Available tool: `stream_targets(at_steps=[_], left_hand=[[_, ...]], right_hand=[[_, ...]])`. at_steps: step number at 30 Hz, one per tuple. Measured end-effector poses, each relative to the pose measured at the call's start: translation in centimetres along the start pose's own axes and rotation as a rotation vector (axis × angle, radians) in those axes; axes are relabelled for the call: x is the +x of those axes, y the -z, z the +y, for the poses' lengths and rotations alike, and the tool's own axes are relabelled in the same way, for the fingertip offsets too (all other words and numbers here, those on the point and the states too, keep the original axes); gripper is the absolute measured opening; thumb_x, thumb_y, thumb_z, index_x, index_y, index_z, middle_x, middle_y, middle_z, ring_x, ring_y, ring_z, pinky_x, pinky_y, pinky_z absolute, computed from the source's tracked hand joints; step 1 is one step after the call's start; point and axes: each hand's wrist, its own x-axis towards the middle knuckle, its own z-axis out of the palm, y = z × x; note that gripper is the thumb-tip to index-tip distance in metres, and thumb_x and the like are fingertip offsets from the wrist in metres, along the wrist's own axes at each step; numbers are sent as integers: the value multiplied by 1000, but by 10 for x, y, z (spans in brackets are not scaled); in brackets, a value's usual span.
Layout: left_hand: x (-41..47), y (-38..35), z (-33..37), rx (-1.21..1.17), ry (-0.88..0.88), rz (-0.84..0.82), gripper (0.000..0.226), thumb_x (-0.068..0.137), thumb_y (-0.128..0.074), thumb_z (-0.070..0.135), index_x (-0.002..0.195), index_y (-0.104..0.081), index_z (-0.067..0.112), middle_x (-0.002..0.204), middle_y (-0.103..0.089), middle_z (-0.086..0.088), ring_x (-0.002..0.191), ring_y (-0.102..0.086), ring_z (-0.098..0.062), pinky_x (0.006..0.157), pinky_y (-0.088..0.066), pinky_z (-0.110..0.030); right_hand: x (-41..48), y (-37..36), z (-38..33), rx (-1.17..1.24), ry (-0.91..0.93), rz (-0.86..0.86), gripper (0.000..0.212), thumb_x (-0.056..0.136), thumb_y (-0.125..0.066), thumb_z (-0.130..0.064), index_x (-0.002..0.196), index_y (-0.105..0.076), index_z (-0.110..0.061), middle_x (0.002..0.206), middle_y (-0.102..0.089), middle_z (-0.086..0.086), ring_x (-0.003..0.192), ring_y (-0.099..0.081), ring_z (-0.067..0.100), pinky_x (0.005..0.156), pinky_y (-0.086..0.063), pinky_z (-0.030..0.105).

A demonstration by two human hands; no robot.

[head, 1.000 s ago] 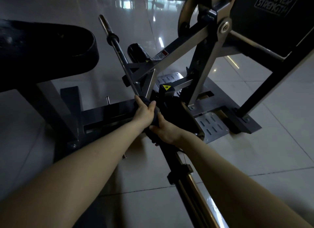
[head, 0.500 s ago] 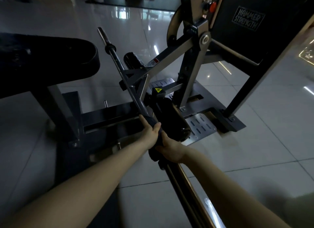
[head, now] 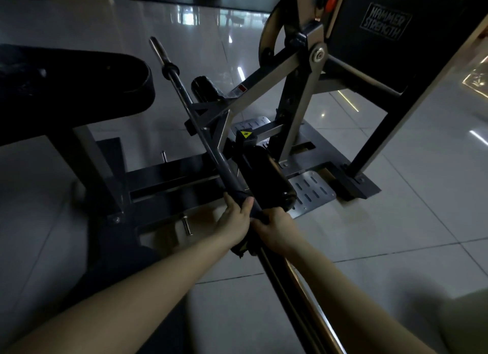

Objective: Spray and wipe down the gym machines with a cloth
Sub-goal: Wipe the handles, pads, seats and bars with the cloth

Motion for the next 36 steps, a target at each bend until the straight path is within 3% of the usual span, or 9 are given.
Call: stream_targets(at_steps=[7,12,15,18,22,25,29,34,36], left_hand=[[-32,3,-13,-88,-215,-31,58,110,-34,40,161,-8,43,158,-41,-4,144,-41,-23,106,-32,-25],[-46,5,-13,-318,-179,-168,53,111,-37,33,161,-21,37,149,-47,10,138,-42,-7,122,-29,-31],[-47,12,-14,-297,-167,-169,48,110,-42,33,157,-32,34,142,-50,14,132,-46,-3,113,-31,-22],[-51,21,-17,-101,-232,-99,31,106,-44,42,125,-65,29,112,-71,8,111,-65,-13,101,-50,-36],[-58,26,-13,25,-258,-33,45,102,-45,51,92,-69,14,74,-65,-4,73,-63,-27,70,-50,-50],[-59,34,-7,-110,-221,-20,49,91,-51,57,85,-71,13,79,-70,-18,80,-68,-39,71,-53,-51],[-56,47,20,-290,-198,-60,34,104,-57,32,96,-72,4,79,-71,-11,74,-67,-22,64,-49,-27],[-38,64,45,45,-402,132,14,86,-74,39,99,-69,35,90,-74,9,88,-70,-10,82,-59,-40],[-39,72,60,96,-464,237,30,84,-80,31,105,-61,38,92,-72,9,88,-69,-9,80,-59,-42]], right_hand=[[-21,-4,-7,167,62,221,19,95,-62,-17,84,-76,-21,67,-68,-4,58,-61,9,51,-48,28],[-39,2,-13,300,38,239,23,96,-58,-10,84,-75,-21,71,-71,1,62,-64,13,55,-50,32],[-42,7,-11,144,50,256,19,96,-59,-17,83,-73,-17,72,-69,-1,64,-63,11,58,-50,33],[-46,14,-13,71,74,257,19,95,-60,-20,82,-72,-16,69,-68,-1,61,-61,12,58,-51,36],[-46,19,-12,179,48,193,20,96,-60,-22,83,-72,-15,70,-69,5,60,-63,17,59,-54,44],[-51,24,-10,427,-11,119,18,101,-59,-20,93,-74,-15,81,-76,5,72,-74,18,65,-61,38],[-51,31,-14,715,-53,105,19,103,-56,-11,100,-74,-5,80,-77,8,69,-74,18,57,-53,19],[-40,44,-18,774,-17,136,19,103,-56,-14,103,-75,-14,94,-76,15,87,-73,34,72,-57,36],[-37,54,-20,826,-15,159,19,102,-58,-10,107,-75,-16,99,-77,10,92,-75,28,76,-60,35]])
